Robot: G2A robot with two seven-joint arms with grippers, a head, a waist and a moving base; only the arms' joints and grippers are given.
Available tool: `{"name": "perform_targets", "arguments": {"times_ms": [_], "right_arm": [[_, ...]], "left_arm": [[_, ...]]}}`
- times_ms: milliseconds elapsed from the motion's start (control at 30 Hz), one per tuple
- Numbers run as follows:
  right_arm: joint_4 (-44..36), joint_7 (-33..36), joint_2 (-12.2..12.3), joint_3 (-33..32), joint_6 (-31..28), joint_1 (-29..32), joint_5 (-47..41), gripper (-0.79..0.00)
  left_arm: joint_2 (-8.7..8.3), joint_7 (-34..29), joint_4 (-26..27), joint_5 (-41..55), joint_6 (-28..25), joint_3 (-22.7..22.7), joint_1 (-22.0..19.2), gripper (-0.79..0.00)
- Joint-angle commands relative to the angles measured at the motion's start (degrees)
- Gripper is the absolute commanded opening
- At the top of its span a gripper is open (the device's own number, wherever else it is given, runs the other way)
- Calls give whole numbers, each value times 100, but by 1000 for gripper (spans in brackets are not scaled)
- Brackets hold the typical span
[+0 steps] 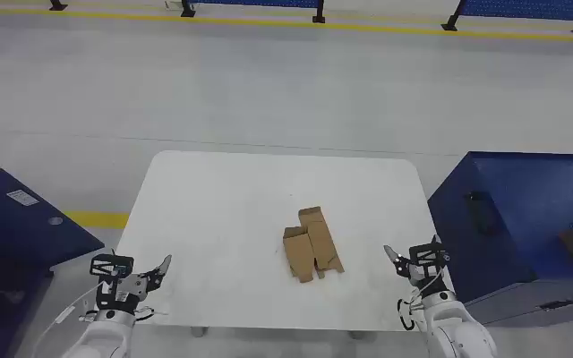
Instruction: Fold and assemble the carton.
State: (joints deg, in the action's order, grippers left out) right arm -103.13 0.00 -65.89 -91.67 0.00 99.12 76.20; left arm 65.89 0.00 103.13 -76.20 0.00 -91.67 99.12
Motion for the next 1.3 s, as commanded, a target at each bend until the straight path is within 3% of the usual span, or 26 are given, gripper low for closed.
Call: {"name": "perform_targets", "arguments": {"times_ms": [0, 1100, 1267], "right_arm": [[0, 0, 0, 0, 0, 0, 0, 0], [0, 0, 0, 0, 0, 0, 0, 0], [0, 0, 0, 0, 0, 0, 0, 0]], "left_arm": [[0, 0, 0, 0, 0, 0, 0, -1], [2, -33, -9, 31, -10, 13, 5, 0], [125, -834, 649, 1391, -200, 741, -340, 0]]}}
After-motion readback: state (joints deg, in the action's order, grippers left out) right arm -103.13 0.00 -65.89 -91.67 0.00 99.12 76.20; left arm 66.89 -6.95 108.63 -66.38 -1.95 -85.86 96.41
